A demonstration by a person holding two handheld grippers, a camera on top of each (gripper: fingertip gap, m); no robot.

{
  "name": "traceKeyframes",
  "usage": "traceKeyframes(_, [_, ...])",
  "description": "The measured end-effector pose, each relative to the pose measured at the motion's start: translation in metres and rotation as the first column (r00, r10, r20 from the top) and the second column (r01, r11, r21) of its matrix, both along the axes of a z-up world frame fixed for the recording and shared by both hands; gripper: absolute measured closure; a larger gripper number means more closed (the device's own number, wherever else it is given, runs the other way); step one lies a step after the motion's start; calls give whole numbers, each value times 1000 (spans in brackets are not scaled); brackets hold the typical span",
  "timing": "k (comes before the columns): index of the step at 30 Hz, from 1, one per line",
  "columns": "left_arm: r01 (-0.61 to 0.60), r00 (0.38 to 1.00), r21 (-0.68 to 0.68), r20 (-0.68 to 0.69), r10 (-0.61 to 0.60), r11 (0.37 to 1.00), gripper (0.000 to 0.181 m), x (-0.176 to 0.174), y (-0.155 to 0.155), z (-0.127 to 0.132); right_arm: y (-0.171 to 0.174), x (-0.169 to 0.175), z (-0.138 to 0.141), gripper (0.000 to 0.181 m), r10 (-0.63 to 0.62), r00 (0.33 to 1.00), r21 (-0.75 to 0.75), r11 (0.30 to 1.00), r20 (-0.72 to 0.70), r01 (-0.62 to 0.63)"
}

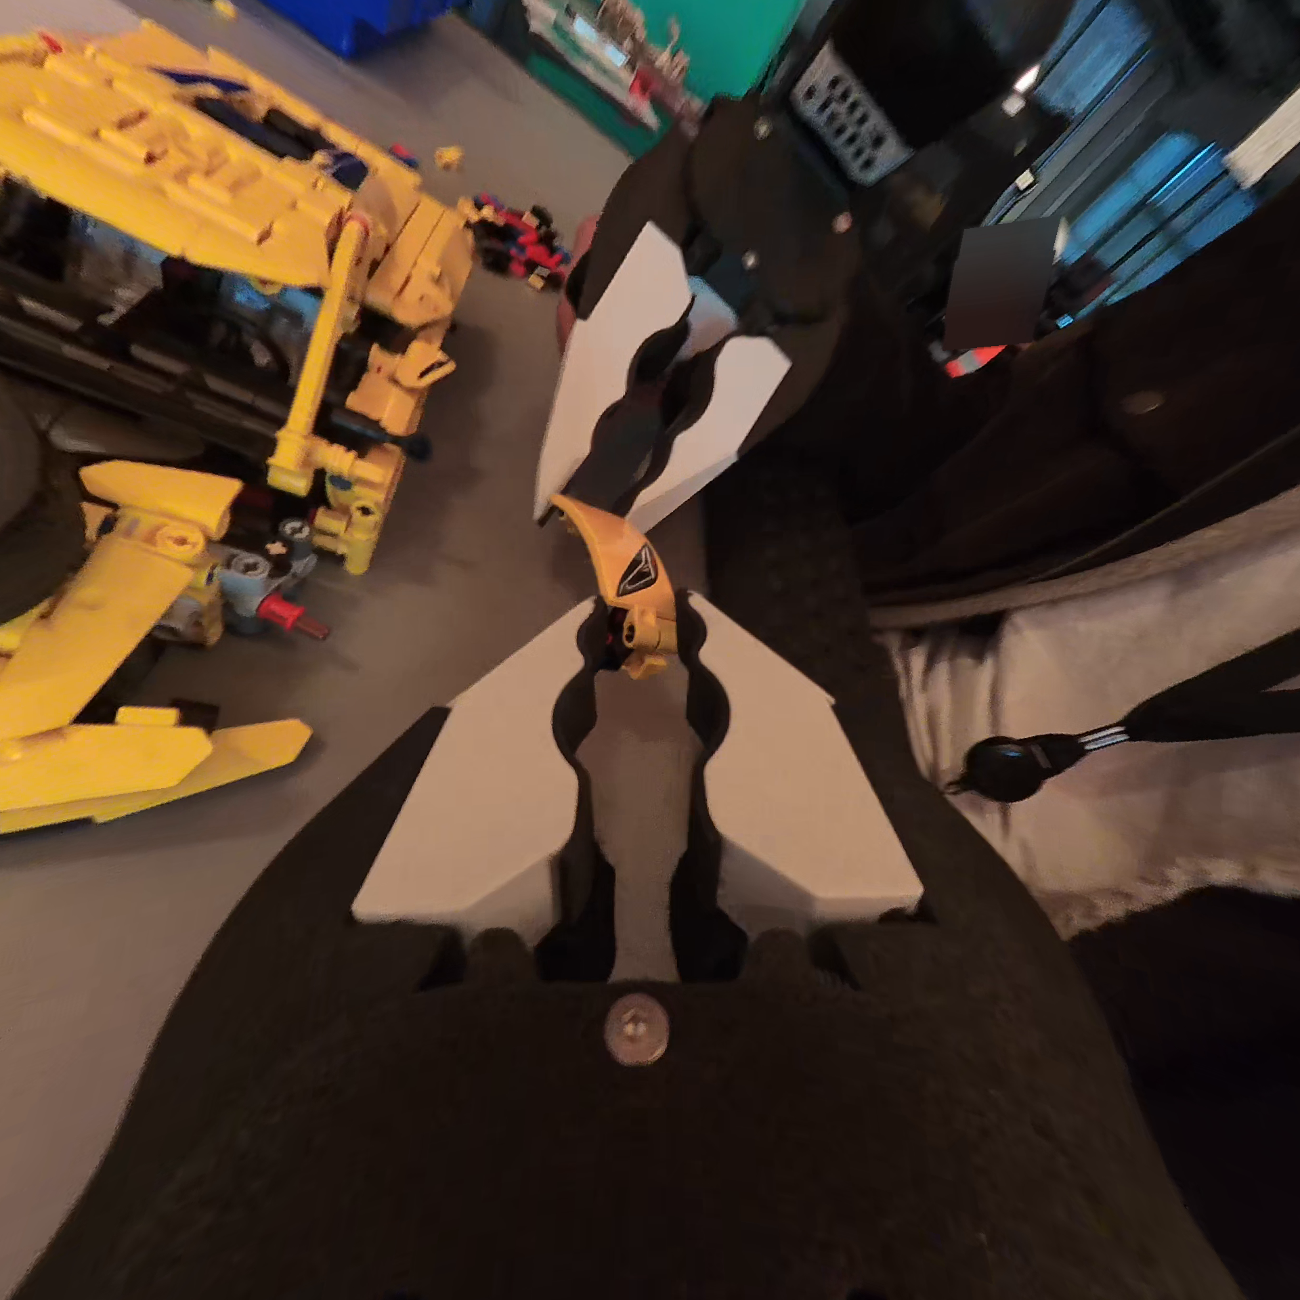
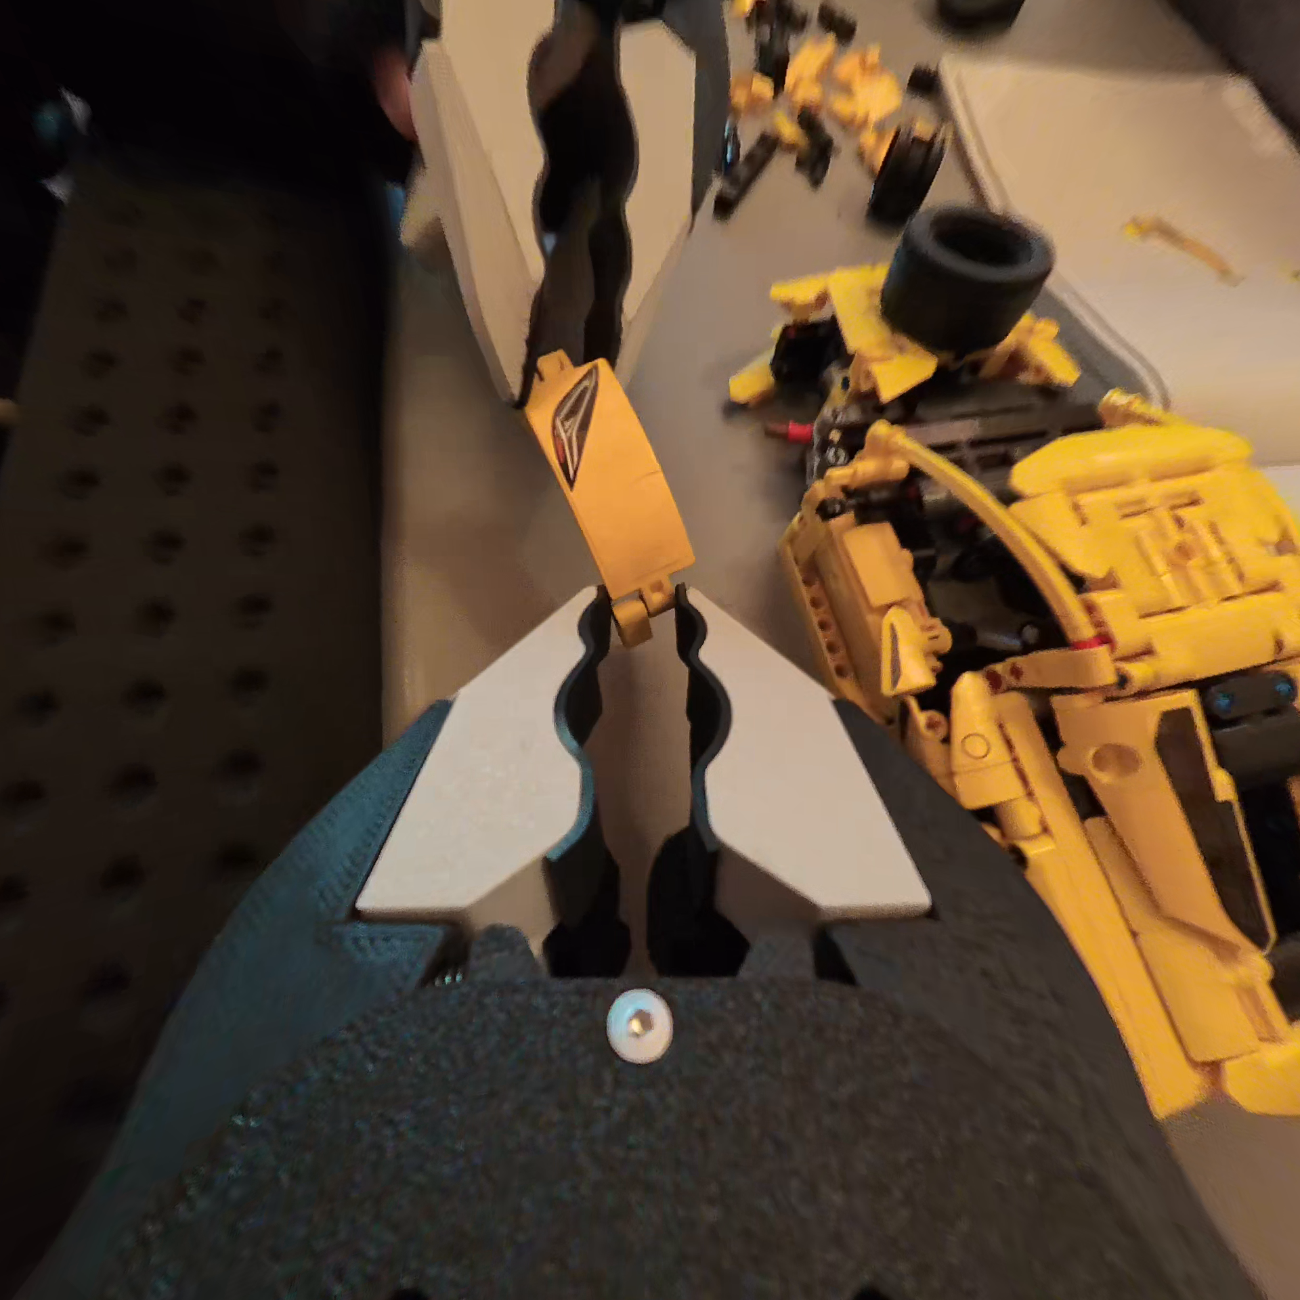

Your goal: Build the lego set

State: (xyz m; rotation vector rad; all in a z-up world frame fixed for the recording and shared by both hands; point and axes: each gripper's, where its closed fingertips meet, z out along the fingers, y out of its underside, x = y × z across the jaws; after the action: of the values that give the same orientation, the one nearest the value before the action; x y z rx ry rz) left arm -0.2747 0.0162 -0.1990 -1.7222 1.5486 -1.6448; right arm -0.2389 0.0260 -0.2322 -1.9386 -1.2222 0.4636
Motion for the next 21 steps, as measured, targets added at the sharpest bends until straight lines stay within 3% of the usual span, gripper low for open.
traceKeyframes(7, [-93, 993, 199, -57, 106, 976, 161, 2, 20, -19, -1, 18, -24, 164, -49, 995, -116, 991, 91, 59])
traceKeyframes(17, [-194, 981, 300, 87, 175, 934, 160, 3, 31, 2, -8, 13, -20, 155, -54, 998, -240, 970, -42, 43])
traceKeyframes(21, [-258, 965, 308, 133, 227, 916, 159, 2, 43, 10, -2, 23, -3, 150, -85, 987, -217, 975, -136, 54])
